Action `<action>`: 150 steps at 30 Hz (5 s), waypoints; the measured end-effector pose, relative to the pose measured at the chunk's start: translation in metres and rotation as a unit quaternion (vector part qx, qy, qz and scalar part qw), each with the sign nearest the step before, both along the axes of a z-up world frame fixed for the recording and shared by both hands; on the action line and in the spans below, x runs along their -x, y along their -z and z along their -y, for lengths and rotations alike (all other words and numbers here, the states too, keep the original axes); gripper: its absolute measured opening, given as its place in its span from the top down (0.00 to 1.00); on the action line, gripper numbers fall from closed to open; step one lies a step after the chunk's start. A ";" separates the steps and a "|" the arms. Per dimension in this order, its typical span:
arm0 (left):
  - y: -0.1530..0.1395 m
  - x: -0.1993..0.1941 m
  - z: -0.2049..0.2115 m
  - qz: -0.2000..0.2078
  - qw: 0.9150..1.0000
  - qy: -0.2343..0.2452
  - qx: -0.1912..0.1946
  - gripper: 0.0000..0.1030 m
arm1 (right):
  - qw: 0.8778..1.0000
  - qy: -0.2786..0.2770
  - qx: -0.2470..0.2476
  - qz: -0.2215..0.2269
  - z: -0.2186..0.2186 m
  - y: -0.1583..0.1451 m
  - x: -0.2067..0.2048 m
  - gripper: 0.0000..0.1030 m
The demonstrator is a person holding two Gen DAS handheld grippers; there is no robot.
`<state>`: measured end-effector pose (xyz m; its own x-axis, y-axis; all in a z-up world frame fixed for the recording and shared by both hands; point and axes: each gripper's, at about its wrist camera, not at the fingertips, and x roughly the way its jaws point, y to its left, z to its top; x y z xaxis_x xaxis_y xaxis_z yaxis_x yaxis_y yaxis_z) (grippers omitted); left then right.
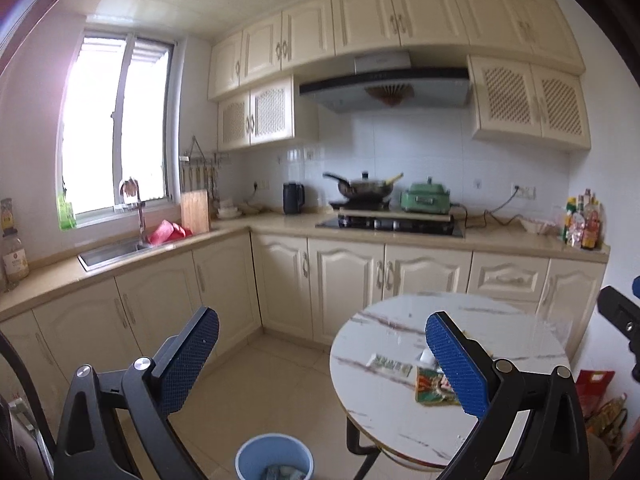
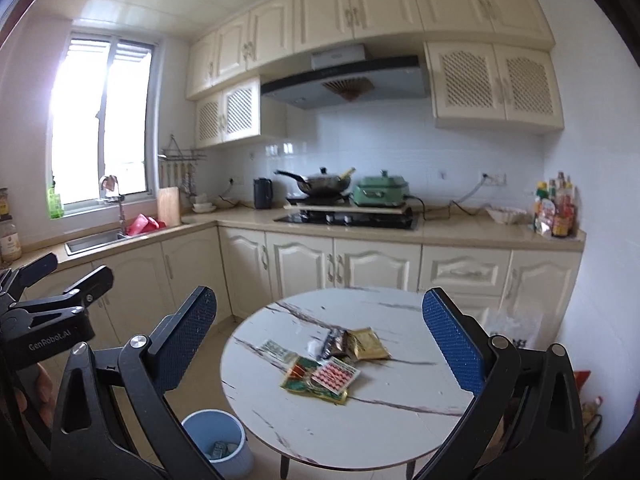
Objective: Collect trash
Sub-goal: 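Move both tools back toward the table, then grasp the black snack packet with the right tool, then grasp the white-and-green sachet with the left tool while the right tool holds the black packet, then carry the sachet and black packet over the bucket and open both tools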
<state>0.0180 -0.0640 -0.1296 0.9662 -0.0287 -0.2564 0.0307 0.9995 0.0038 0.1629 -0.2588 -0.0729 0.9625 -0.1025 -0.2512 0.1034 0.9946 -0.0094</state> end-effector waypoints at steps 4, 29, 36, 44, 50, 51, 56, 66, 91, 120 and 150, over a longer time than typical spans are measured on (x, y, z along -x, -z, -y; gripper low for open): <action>0.008 -0.050 0.012 -0.056 0.998 0.010 0.003 0.01 | 0.998 0.031 -0.023 -0.044 0.034 0.028 -0.026 0.00; 0.043 -0.340 0.054 -0.235 0.971 0.023 -0.038 0.01 | 0.957 0.009 -0.062 -0.283 0.093 0.176 -0.243 0.07; 0.063 -0.373 0.048 -0.240 0.970 0.023 -0.031 0.01 | 0.939 -0.024 -0.114 -0.322 0.092 0.210 -0.312 0.34; 0.080 -0.403 0.054 -0.256 0.965 0.056 -0.009 0.01 | 0.941 -0.024 -0.059 -0.332 0.084 0.220 -0.331 0.77; 0.088 -0.421 0.064 -0.273 0.959 0.073 -0.005 0.01 | 0.946 -0.049 -0.037 -0.318 0.084 0.212 -0.322 0.99; 0.089 -0.422 0.064 -0.274 0.959 0.073 -0.006 0.01 | 0.946 -0.052 -0.036 -0.317 0.085 0.211 -0.320 0.99; 0.094 -0.428 0.062 -0.281 0.957 0.073 -0.005 0.01 | 0.940 -0.088 -0.086 -0.317 0.095 0.208 -0.318 0.87; 0.095 -0.419 0.053 -0.283 0.957 0.064 -0.001 0.01 | 0.929 -0.082 -0.031 -0.359 0.071 0.230 -0.336 0.56; 0.106 -0.478 0.112 -0.357 0.933 0.036 -0.012 0.01 | 0.957 -0.098 -0.078 -0.260 0.101 0.171 -0.269 0.69; 0.103 -0.460 0.102 -0.320 0.945 0.065 -0.020 0.49 | 0.947 -0.092 -0.040 -0.304 0.091 0.188 -0.257 0.50; 0.057 -0.367 0.076 -0.268 0.941 0.193 0.066 0.91 | 0.952 -0.063 -0.075 -0.290 0.108 0.205 -0.224 0.88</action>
<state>0.3847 -0.1397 -0.1861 0.6094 -0.4170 -0.6743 0.3537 0.9042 -0.2395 0.3871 -0.3665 -0.2781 0.6599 0.0841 -0.7467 0.0029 0.9934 0.1145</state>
